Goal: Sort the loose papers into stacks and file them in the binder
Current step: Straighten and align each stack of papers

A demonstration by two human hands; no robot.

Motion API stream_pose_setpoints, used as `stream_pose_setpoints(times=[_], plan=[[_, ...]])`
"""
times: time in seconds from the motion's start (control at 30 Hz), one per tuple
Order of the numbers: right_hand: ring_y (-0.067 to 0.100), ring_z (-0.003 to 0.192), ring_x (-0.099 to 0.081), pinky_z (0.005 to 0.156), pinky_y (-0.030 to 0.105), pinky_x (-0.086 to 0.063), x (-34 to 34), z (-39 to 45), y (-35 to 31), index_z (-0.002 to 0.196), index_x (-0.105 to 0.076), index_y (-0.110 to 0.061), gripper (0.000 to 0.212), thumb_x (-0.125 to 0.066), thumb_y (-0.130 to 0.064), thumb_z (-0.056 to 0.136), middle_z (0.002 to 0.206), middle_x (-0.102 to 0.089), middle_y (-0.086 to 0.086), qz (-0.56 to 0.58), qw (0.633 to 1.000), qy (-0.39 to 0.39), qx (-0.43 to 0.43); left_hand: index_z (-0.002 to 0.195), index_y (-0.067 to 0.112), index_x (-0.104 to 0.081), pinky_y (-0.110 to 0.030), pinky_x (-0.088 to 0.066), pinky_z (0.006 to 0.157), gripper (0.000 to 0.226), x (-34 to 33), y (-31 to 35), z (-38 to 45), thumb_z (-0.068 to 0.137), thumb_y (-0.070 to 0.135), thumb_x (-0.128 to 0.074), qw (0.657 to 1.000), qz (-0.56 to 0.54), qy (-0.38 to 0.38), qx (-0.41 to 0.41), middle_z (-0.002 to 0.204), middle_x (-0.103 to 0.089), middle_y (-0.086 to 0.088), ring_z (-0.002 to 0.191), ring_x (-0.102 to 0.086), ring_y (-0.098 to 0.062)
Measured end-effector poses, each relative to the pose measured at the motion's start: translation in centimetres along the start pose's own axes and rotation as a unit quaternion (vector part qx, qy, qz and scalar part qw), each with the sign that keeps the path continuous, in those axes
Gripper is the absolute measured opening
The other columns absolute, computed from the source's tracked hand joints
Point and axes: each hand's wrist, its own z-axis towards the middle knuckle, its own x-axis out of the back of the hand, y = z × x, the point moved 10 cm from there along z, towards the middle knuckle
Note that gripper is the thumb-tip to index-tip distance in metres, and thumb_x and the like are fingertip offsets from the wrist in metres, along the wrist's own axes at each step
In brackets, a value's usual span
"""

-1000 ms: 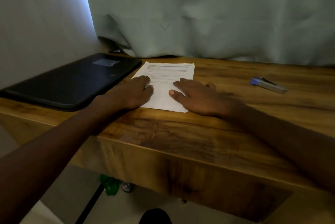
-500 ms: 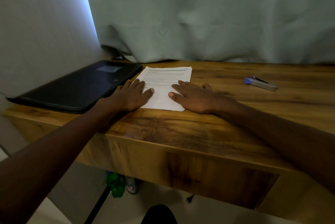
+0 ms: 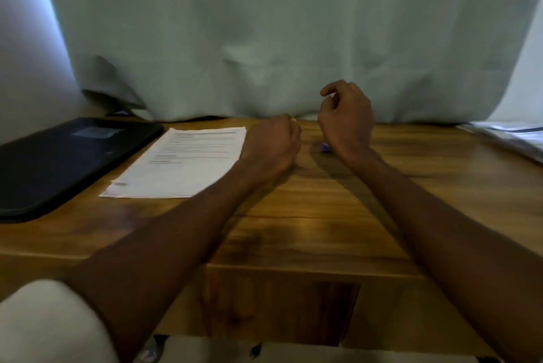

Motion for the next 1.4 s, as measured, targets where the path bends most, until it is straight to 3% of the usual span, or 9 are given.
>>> stream_pose_setpoints(times=[0.37,0.53,0.63,0.67,0.83,0.97,1.03,1.13,1.4], plan=[[0.034,0.103,-0.062,0.081,0.042,-0.048,16.3,0.6,16.7,0.105,-0.069,-0.019,0.021,-0.052,-0.020,0.092,0.108,-0.064,0.011,-0.227,0.970,-0.003,-0.090,0.100,0.001,-0.066,-0.037,-0.042,0.073,0.037,-14.0,16.3,4.7,0.107,0.025,-0.039,0.958,-0.263,-0.049,0.100,0.103,-0.069,-0.018,0.096,-0.063,-0.034],[0.033,0.108,-0.063,0.084,0.040,-0.049,22.5,-1.7,23.8,0.106,-0.063,-0.017,0.021,-0.050,-0.021,0.091,0.111,-0.067,0.008,-0.201,0.925,0.127,-0.296,0.107,0.004,-0.070,-0.045,-0.053,0.092,0.051,-22.6,21.1,4.9,0.097,0.041,-0.036,0.813,-0.487,-0.087,0.309,0.104,-0.072,-0.019,0.097,-0.066,-0.039],[0.029,0.108,-0.061,0.081,0.038,-0.045,24.2,-1.5,24.6,0.106,-0.060,-0.022,0.019,-0.047,-0.015,0.094,0.115,-0.064,0.004,-0.121,0.916,0.203,-0.325,0.100,0.001,-0.068,-0.037,-0.056,0.070,0.044,-26.3,26.4,4.4,0.098,0.031,-0.037,0.668,-0.634,-0.142,0.362,0.079,-0.070,-0.016,0.071,-0.067,-0.033],[0.026,0.104,-0.061,0.076,0.035,-0.043,25.0,-1.3,24.6,0.105,-0.060,-0.024,0.020,-0.047,-0.014,0.094,0.113,-0.065,0.002,-0.085,0.916,0.232,-0.316,0.097,0.002,-0.068,-0.036,-0.056,0.066,0.041,-26.8,28.3,4.2,0.100,0.029,-0.036,0.656,-0.650,-0.154,0.352,0.077,-0.071,-0.016,0.069,-0.068,-0.032],[0.019,0.087,-0.062,0.060,0.023,-0.036,28.9,-0.9,26.7,0.101,-0.067,-0.028,0.031,-0.045,-0.008,0.091,0.095,-0.069,-0.004,0.081,0.891,0.330,-0.302,0.091,0.012,-0.073,-0.043,-0.057,0.075,0.048,-27.5,34.0,4.8,0.097,0.042,-0.036,0.813,-0.532,-0.212,0.103,0.085,-0.076,-0.007,0.081,-0.072,-0.027],[0.024,0.106,-0.060,0.080,0.033,-0.044,33.2,1.5,29.5,0.109,-0.067,-0.026,0.032,-0.047,-0.012,0.088,0.112,-0.066,0.001,-0.094,0.932,0.221,-0.272,0.079,0.007,-0.063,-0.043,-0.046,0.072,0.038,-26.7,36.8,4.6,0.103,0.032,-0.045,0.896,-0.388,-0.199,-0.083,0.081,-0.066,-0.009,0.082,-0.061,-0.029],[0.033,0.121,-0.050,0.094,0.043,-0.042,34.3,3.2,32.1,0.116,-0.065,-0.019,0.030,-0.049,-0.020,0.091,0.124,-0.058,0.011,-0.262,0.928,0.081,-0.252,0.077,0.016,-0.060,-0.037,-0.037,0.066,0.036,-26.4,39.0,3.6,0.104,0.035,-0.045,0.912,-0.311,-0.188,-0.190,0.079,-0.063,-0.005,0.080,-0.060,-0.027],[0.041,0.132,-0.036,0.106,0.055,-0.032,36.2,4.0,36.8,0.127,-0.060,-0.018,0.036,-0.046,-0.037,0.099,0.136,-0.046,0.020,-0.410,0.866,-0.065,-0.278,0.096,0.017,-0.065,-0.035,-0.041,0.071,0.044,-27.0,41.3,1.8,0.101,0.051,-0.038,0.906,-0.222,-0.194,-0.303,0.093,-0.068,-0.003,0.085,-0.059,-0.019],[0.041,0.137,-0.040,0.111,0.059,-0.028,39.8,3.1,43.5,0.146,-0.042,-0.011,0.061,-0.033,-0.055,0.104,0.151,-0.038,0.017,-0.461,0.799,-0.191,-0.335,0.086,0.024,-0.061,-0.039,-0.050,0.073,0.037,-27.0,40.7,2.3,0.101,0.051,-0.040,0.907,-0.242,-0.188,-0.288,0.084,-0.064,0.006,0.079,-0.057,-0.013]])
